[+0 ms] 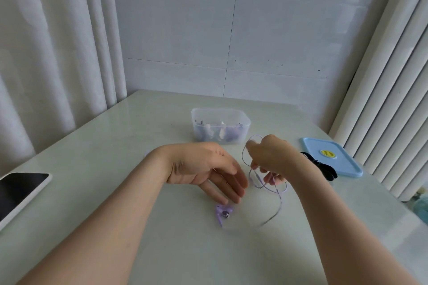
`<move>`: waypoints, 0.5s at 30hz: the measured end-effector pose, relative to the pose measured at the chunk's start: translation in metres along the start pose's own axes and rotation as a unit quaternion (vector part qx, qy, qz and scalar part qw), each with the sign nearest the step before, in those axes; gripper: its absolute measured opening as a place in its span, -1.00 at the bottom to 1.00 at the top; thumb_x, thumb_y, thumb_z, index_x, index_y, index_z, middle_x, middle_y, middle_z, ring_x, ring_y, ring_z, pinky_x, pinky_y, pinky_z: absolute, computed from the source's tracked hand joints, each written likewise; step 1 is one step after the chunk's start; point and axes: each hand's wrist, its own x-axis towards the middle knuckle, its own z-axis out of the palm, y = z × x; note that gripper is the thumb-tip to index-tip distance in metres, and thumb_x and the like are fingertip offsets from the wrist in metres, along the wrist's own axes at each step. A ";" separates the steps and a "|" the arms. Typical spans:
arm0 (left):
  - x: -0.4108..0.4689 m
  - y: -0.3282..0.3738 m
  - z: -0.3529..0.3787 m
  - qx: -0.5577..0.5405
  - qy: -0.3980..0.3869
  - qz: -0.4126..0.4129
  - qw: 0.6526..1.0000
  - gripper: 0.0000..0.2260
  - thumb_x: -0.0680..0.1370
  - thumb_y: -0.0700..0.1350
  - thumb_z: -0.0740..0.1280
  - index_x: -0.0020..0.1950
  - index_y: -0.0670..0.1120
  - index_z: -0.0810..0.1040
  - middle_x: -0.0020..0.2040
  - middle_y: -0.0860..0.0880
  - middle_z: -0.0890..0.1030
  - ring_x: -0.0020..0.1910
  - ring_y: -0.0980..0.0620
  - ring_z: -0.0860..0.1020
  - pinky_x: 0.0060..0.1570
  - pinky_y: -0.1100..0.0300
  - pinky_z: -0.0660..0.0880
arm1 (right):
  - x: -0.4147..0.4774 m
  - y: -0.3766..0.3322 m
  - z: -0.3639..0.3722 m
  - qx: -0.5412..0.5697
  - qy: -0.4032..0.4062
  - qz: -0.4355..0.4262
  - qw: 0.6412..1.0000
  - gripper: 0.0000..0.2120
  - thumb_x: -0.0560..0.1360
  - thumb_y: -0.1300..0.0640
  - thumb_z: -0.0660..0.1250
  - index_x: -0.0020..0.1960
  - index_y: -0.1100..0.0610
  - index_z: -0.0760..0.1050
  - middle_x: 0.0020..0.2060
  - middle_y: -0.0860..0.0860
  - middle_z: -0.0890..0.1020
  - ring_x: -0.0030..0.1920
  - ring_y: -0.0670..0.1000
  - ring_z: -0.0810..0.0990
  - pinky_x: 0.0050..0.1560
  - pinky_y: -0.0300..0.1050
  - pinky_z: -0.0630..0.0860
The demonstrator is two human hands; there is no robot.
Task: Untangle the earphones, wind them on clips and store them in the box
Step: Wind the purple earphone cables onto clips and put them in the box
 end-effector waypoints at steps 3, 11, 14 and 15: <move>0.006 -0.003 -0.001 0.023 0.090 -0.008 0.996 -0.76 0.72 -0.23 0.20 0.25 -0.26 0.62 0.22 -0.26 0.66 0.08 -0.22 0.71 -0.03 -0.02 0.70 | -0.003 -0.003 -0.006 0.050 -0.021 0.047 0.997 -0.61 0.66 0.07 0.07 -0.04 0.29 0.57 -0.57 0.03 0.59 -0.58 0.06 0.57 -0.46 -0.20 0.53; 0.018 -0.029 -0.027 0.355 0.447 -0.029 0.821 -0.73 0.54 -0.02 0.29 -0.25 -0.17 0.55 -0.37 0.15 0.55 -0.28 -0.13 0.53 -0.22 0.10 0.54 | -0.005 -0.003 -0.007 0.086 -0.120 0.042 0.988 -0.77 0.62 0.28 0.16 0.09 0.33 0.58 -0.37 0.15 0.65 -0.39 0.18 0.67 -0.40 -0.15 0.58; 0.018 -0.030 -0.025 0.387 0.492 -0.043 0.779 -0.62 0.52 0.07 0.35 -0.40 -0.13 0.45 -0.38 0.03 0.48 -0.29 -0.08 0.52 -0.20 0.09 0.54 | -0.006 -0.007 -0.004 0.166 -0.180 0.031 0.969 -0.70 0.66 0.17 0.13 0.14 0.34 0.56 -0.15 0.29 0.66 -0.31 0.25 0.69 -0.31 -0.05 0.62; 0.018 -0.029 -0.024 0.391 0.501 -0.045 0.771 -0.60 0.51 0.08 0.36 -0.43 -0.11 0.41 -0.42 0.02 0.45 -0.32 -0.08 0.49 -0.23 0.11 0.52 | -0.006 -0.007 -0.004 0.170 -0.202 0.033 0.964 -0.64 0.67 0.10 0.12 0.14 0.36 0.57 -0.12 0.31 0.69 -0.28 0.25 0.69 -0.24 -0.02 0.64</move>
